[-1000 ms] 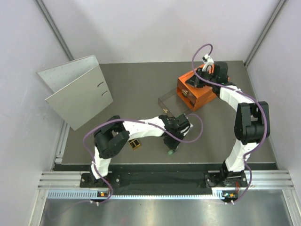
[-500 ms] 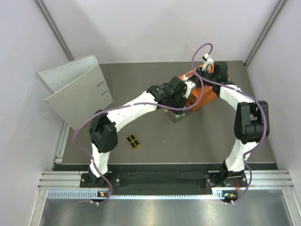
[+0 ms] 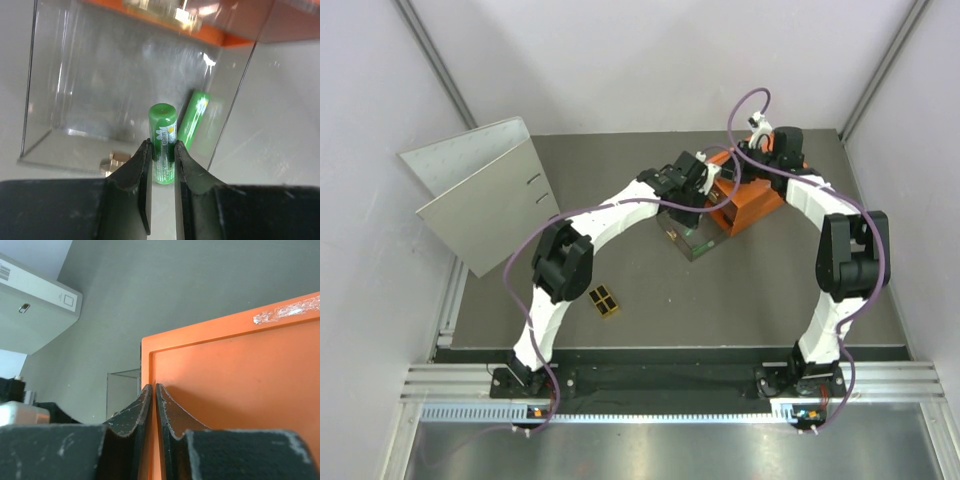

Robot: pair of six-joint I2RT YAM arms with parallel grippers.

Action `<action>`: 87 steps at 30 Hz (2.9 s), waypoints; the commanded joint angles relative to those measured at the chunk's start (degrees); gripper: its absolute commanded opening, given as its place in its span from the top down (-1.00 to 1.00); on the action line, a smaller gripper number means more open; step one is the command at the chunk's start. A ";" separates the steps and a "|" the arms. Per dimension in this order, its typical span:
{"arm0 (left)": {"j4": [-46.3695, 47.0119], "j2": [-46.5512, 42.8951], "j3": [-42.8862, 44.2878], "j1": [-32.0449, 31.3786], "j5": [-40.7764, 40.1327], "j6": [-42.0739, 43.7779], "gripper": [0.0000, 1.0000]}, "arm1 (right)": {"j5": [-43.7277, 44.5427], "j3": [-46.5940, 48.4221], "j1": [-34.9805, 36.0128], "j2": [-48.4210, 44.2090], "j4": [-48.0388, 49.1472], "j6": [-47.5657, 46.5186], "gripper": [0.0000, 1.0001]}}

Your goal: Organize the makeup

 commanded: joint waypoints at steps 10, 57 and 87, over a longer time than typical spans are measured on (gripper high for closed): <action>3.66 0.52 7.00 0.20 -2.26 2.18 -0.32 | 8.10 -5.29 0.02 8.45 -20.56 -4.03 0.81; -2.67 -35.35 -54.17 1.34 -13.08 13.94 -0.67 | 7.49 -7.22 0.11 7.66 -19.77 -4.56 0.80; -1.08 -29.28 -53.56 2.04 -5.96 17.30 -0.76 | 7.58 -7.22 0.11 8.10 -20.38 -4.82 0.80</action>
